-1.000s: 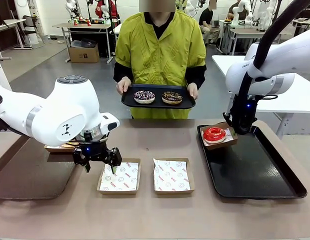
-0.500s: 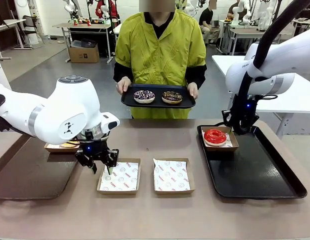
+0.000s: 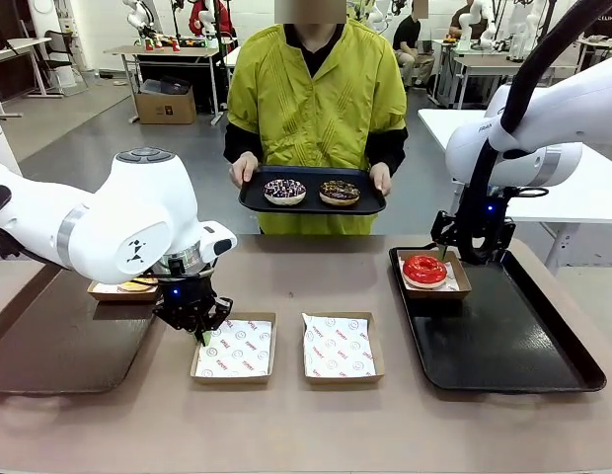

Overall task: Individually package the donuts and arrange them on the tray.
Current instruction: Place the picked Paper togo box on the Handle tray while simultaneously picking up another Paper togo box from the table with the other hand.

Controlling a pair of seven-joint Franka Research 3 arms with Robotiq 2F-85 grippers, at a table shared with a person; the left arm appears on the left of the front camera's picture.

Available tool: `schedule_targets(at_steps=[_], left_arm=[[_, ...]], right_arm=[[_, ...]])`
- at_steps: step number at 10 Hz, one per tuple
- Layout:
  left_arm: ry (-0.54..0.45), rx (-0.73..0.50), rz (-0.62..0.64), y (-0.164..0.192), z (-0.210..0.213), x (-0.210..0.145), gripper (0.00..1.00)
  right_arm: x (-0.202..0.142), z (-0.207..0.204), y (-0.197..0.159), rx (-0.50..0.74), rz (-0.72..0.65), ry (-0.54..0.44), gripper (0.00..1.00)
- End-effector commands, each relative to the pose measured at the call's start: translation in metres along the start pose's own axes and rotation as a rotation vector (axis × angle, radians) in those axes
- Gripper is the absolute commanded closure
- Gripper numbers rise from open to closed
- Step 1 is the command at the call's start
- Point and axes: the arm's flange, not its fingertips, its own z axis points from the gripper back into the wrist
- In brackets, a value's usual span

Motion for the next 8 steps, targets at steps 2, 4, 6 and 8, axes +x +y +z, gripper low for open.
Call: schedule_targets(at_steps=[2,4,6,8], left_arm=[[0.029,-0.019,0.006,-0.003,0.002,0.004,1.0],[0.039,-0.022,0.017,-0.003,0.005,0.004,1.0],[0.028,-0.034,0.078,0.001,0.039,0.0,1.0],[0.002,-0.055,0.093,0.008,0.093,-0.003,1.0]], right_arm=[[-0.002,0.004,-0.006,0.043,0.012,-0.017,0.0],[-0.01,0.011,-0.011,0.066,0.016,-0.025,0.0],[-0.035,0.041,-0.032,0.219,0.073,0.014,0.0],[-0.068,0.079,-0.076,0.416,0.119,0.002,0.0]])
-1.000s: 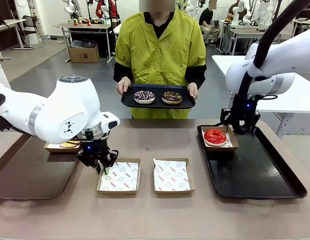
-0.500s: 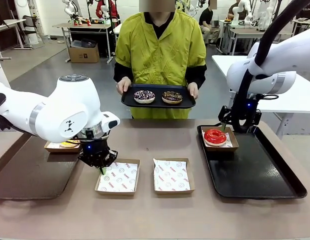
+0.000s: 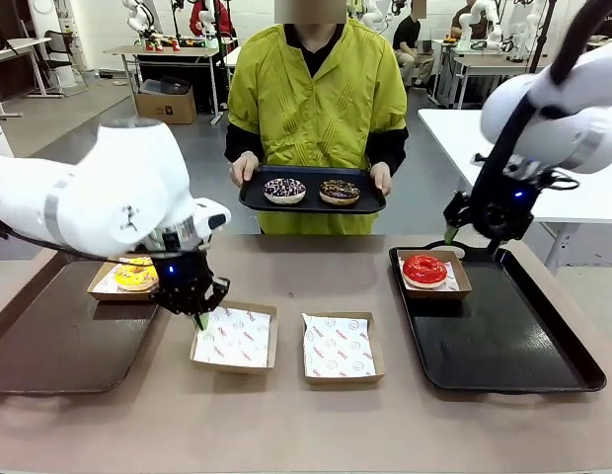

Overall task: Individually package the donuts and arrange them on the tray.
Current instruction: Place the picked Paper togo box on the Handle tray while simultaneously picking up another Paper togo box from the table with the other hand.

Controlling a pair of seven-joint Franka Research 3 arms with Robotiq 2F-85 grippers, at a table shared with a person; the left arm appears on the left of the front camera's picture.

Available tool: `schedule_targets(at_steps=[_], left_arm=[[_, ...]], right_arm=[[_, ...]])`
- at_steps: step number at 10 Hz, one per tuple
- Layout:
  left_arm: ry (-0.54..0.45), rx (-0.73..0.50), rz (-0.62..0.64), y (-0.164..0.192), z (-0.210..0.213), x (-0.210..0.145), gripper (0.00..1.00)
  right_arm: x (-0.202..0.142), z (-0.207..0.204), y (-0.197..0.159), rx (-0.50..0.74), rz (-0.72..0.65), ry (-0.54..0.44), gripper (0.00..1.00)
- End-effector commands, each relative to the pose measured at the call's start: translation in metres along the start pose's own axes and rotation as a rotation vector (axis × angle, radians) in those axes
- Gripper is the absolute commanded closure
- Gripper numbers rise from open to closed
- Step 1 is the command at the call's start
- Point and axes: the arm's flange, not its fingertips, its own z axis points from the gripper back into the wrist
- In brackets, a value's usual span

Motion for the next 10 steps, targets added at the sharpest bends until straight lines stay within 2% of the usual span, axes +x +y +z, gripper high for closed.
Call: schedule_targets(at_steps=[1,4,6,10], left_arm=[[-0.025,-0.018,0.004,0.006,0.059,-0.004,1.0],[-0.068,0.025,0.039,0.003,0.113,0.013,1.0],[-0.059,0.035,0.074,0.003,0.132,0.034,1.0],[-0.035,0.063,0.064,0.007,0.143,0.067,1.0]], right_arm=[[-0.047,0.049,-0.046,0.235,0.054,0.003,0.0],[-0.087,0.099,-0.114,0.52,0.061,-0.066,0.0],[-0.11,0.117,-0.159,0.708,0.02,-0.154,0.0],[-0.135,0.1,-0.199,0.836,-0.021,-0.183,0.0]])
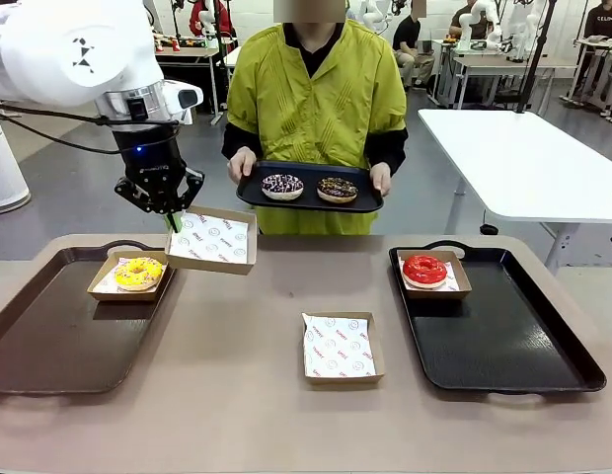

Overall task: Individually package the donuts and arrange them on the tray.
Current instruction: Place the picked Paper togo box on the Handle tray while simultaneously picking up another Paper togo box from the table with the other hand.

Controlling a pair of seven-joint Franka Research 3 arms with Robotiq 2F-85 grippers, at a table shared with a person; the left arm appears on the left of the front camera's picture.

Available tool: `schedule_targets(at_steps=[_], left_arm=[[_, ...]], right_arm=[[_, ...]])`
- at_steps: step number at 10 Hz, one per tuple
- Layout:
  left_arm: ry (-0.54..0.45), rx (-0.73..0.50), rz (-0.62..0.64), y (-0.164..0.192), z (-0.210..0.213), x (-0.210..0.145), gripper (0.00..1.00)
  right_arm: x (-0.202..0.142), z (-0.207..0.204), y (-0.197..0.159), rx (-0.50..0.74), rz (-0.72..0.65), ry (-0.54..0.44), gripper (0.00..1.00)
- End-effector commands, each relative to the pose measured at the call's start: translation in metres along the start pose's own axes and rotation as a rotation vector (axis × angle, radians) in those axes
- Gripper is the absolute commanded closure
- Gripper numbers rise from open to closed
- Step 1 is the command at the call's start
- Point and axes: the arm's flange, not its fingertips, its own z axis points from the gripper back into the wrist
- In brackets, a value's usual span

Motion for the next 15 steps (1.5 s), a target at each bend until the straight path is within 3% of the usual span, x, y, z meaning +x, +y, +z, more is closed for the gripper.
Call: schedule_targets(at_steps=[1,15], left_arm=[[0.021,0.028,0.0,-0.002,0.003,0.013,1.0],[0.018,0.011,-0.003,-0.001,-0.003,0.011,1.0]], right_arm=[[0.001,-0.006,-0.015,0.049,-0.005,-0.002,0.0],[0.002,-0.01,-0.02,0.023,-0.03,0.018,0.0]])
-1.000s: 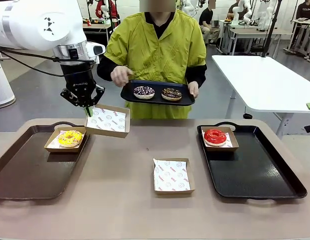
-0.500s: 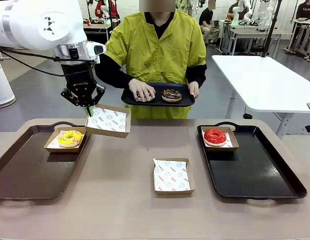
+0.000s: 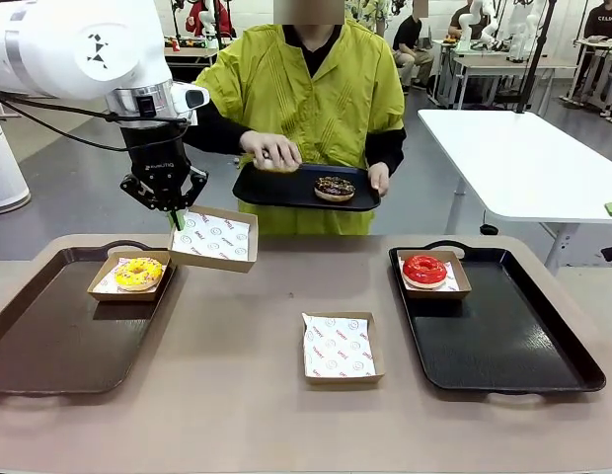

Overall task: Individually package the donuts and arrange them on the tray.
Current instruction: Place the picked Paper togo box on the Handle tray while simultaneously picking up another Paper togo box from the table with the other hand.

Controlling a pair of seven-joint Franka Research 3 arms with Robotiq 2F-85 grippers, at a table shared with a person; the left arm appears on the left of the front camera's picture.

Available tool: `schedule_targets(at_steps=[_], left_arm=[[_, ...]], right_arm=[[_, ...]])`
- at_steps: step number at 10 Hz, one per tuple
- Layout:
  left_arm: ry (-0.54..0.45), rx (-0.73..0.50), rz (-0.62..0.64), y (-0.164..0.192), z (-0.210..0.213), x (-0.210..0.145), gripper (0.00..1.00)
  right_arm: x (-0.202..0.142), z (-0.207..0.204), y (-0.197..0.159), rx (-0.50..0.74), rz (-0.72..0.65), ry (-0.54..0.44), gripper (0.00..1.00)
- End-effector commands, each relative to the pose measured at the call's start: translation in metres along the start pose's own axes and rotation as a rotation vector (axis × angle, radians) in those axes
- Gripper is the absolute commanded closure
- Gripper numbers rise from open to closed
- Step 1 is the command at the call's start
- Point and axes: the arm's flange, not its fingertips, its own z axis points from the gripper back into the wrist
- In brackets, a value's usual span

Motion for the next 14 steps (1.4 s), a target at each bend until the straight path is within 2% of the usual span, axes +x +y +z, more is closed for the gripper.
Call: schedule_targets(at_steps=[1,14], left_arm=[[-0.009,-0.003,0.005,0.0021,0.0018,-0.0011,1.0],[-0.009,-0.003,0.005,0.0021,0.0018,-0.0011,1.0]], right_arm=[[-0.0014,-0.0005,-0.0015,0.007,-0.003,0.001,0.0],[-0.0014,-0.0005,-0.0015,0.007,-0.003,0.001,0.0]])
